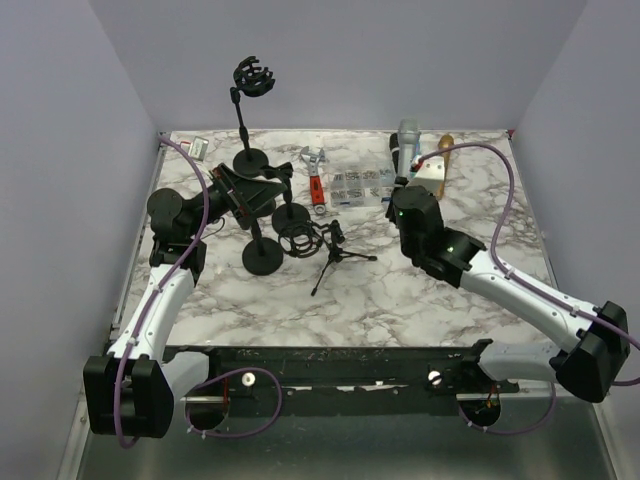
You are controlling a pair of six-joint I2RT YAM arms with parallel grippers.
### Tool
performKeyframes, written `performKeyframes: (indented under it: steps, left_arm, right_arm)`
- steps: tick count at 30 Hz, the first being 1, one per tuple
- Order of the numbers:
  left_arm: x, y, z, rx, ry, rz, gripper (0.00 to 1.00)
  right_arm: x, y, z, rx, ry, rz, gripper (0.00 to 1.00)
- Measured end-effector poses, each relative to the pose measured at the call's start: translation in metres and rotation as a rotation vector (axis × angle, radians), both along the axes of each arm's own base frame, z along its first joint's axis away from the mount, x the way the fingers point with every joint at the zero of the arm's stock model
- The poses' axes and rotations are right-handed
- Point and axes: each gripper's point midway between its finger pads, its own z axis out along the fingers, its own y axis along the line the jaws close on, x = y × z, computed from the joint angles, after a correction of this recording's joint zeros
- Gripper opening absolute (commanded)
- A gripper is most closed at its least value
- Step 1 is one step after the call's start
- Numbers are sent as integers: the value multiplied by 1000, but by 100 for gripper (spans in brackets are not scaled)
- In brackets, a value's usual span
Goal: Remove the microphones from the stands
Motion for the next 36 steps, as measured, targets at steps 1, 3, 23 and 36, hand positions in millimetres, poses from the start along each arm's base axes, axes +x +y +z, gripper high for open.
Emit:
performKeyframes:
  steps: [1,3,23,36]
  left_arm:
    - [0,0,0,0,2,0,99]
    - [0,0,0,0,4,0,98]
    - [3,5,-1,-3,9,16,99]
    - [4,6,0,-10,16,17,99]
  right_arm:
    - [0,-12,-7,-61,16,-51,1]
    - [0,-34,-21,-186,50,-144,1]
    - [68,-181,-194,-517,690,-452,1]
    - [189,-252,-178,-186,580,-416,4]
